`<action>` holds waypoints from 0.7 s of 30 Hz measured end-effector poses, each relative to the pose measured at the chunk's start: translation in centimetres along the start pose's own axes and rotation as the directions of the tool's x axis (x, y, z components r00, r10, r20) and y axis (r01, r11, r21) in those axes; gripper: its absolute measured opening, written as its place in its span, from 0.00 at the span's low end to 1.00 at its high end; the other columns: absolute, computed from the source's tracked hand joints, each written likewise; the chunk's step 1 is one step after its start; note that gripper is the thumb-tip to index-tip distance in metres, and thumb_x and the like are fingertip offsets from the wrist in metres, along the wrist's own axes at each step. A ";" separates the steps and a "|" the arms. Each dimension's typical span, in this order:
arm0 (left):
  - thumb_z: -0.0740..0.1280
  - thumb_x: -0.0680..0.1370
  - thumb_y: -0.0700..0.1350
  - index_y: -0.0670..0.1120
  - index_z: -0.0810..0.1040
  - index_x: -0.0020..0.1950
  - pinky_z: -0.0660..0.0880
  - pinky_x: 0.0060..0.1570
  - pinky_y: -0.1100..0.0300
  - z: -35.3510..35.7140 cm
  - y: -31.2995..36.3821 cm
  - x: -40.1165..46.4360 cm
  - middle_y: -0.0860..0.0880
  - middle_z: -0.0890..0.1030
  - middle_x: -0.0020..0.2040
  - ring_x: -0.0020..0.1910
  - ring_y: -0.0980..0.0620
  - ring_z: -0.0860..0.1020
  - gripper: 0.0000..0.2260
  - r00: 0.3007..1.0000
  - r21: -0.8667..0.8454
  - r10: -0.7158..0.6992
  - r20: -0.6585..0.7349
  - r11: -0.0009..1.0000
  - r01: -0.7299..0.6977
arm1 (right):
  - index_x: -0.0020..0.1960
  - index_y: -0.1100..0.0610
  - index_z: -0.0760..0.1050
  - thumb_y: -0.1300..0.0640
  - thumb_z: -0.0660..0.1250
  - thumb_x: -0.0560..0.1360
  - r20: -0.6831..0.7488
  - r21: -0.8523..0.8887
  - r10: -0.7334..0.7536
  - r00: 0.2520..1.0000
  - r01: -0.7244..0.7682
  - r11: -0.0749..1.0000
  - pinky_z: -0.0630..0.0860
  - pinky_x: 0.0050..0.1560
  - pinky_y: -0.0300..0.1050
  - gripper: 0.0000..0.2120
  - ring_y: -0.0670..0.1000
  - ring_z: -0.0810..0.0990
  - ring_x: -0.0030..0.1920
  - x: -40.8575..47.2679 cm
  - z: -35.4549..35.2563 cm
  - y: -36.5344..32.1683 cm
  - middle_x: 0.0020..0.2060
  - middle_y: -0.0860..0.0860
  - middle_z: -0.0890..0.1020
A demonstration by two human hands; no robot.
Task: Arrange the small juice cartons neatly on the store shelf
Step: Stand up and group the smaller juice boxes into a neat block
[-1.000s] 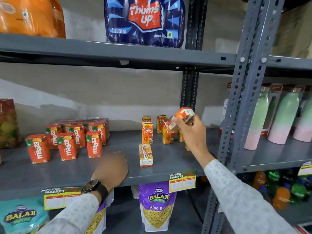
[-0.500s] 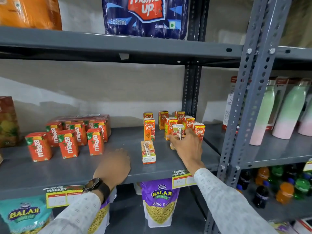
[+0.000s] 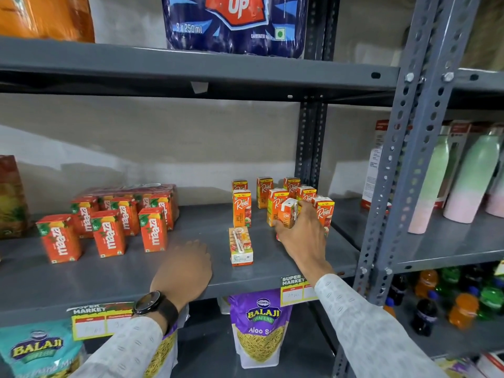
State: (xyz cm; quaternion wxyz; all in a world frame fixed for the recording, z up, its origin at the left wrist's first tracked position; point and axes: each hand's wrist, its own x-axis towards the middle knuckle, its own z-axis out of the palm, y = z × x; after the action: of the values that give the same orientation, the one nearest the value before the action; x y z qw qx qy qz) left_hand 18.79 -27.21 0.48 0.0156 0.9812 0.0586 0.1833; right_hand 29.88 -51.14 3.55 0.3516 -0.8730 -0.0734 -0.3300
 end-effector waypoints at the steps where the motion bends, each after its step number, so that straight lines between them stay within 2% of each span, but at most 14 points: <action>1: 0.50 0.82 0.49 0.43 0.68 0.74 0.59 0.75 0.51 0.0 0.1 0.0 0.45 0.69 0.75 0.75 0.48 0.65 0.22 1.000 0.003 0.003 -0.003 1.000 -0.003 | 0.75 0.52 0.64 0.42 0.77 0.73 0.008 0.011 -0.006 1.000 0.006 1.000 0.80 0.56 0.52 0.38 0.55 0.84 0.61 0.0 0.0 0.1 0.64 0.52 0.81; 7: 0.47 0.77 0.50 0.41 0.73 0.70 0.63 0.73 0.47 -0.2 0.2 -0.1 0.41 0.73 0.71 0.72 0.44 0.70 0.27 1.000 -0.017 -0.011 -0.019 1.000 0.011 | 0.75 0.53 0.65 0.48 0.76 0.74 -0.024 0.051 -0.020 1.000 0.021 0.998 0.79 0.58 0.52 0.35 0.55 0.83 0.63 0.0 -0.2 0.2 0.66 0.52 0.80; 11: 0.47 0.79 0.50 0.42 0.70 0.72 0.61 0.74 0.49 0.0 0.1 -0.1 0.43 0.71 0.73 0.74 0.46 0.67 0.26 1.000 -0.004 -0.011 0.001 1.000 0.011 | 0.79 0.54 0.60 0.54 0.73 0.76 -0.023 0.078 -0.011 1.000 0.013 0.997 0.80 0.56 0.53 0.37 0.58 0.85 0.58 -0.1 -0.2 0.7 0.64 0.54 0.82; 13: 0.45 0.79 0.50 0.43 0.69 0.73 0.60 0.75 0.50 0.0 0.0 0.0 0.43 0.70 0.74 0.75 0.47 0.66 0.27 1.000 0.016 -0.007 0.007 1.000 0.007 | 0.80 0.54 0.58 0.50 0.74 0.75 -0.022 0.071 -0.019 1.000 0.020 0.997 0.80 0.59 0.55 0.39 0.59 0.84 0.62 -0.1 -0.2 0.5 0.68 0.55 0.80; 15: 0.45 0.80 0.51 0.43 0.68 0.74 0.59 0.75 0.50 0.0 0.0 0.0 0.44 0.69 0.75 0.75 0.47 0.65 0.27 1.000 0.011 -0.015 0.017 1.000 0.015 | 0.79 0.55 0.59 0.41 0.76 0.73 -0.028 0.018 -0.024 0.999 0.025 1.000 0.79 0.62 0.56 0.43 0.59 0.79 0.67 -0.2 -0.1 0.0 0.71 0.56 0.76; 17: 0.46 0.80 0.50 0.44 0.68 0.74 0.58 0.75 0.50 0.0 0.1 0.0 0.44 0.69 0.75 0.76 0.48 0.64 0.26 1.000 -0.003 -0.018 0.014 1.000 0.018 | 0.76 0.55 0.60 0.33 0.76 0.69 -0.021 -0.037 -0.016 1.000 0.015 0.999 0.80 0.60 0.56 0.47 0.59 0.79 0.67 -0.3 -0.1 -0.1 0.69 0.56 0.75; 21: 0.46 0.80 0.50 0.43 0.68 0.74 0.58 0.75 0.50 0.0 0.1 0.0 0.44 0.68 0.75 0.76 0.47 0.64 0.26 1.000 -0.007 -0.009 0.013 1.000 0.009 | 0.74 0.57 0.61 0.38 0.78 0.70 -0.003 -0.069 -0.012 1.000 0.012 0.998 0.81 0.57 0.55 0.44 0.60 0.82 0.63 -0.3 0.0 -0.1 0.66 0.57 0.78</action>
State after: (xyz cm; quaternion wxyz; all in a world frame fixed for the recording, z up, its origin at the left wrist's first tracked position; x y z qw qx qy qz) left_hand 18.77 -27.29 0.45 0.0202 0.9820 0.0624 0.1772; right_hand 29.63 -51.02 3.38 0.3196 -0.8835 -0.0666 -0.3361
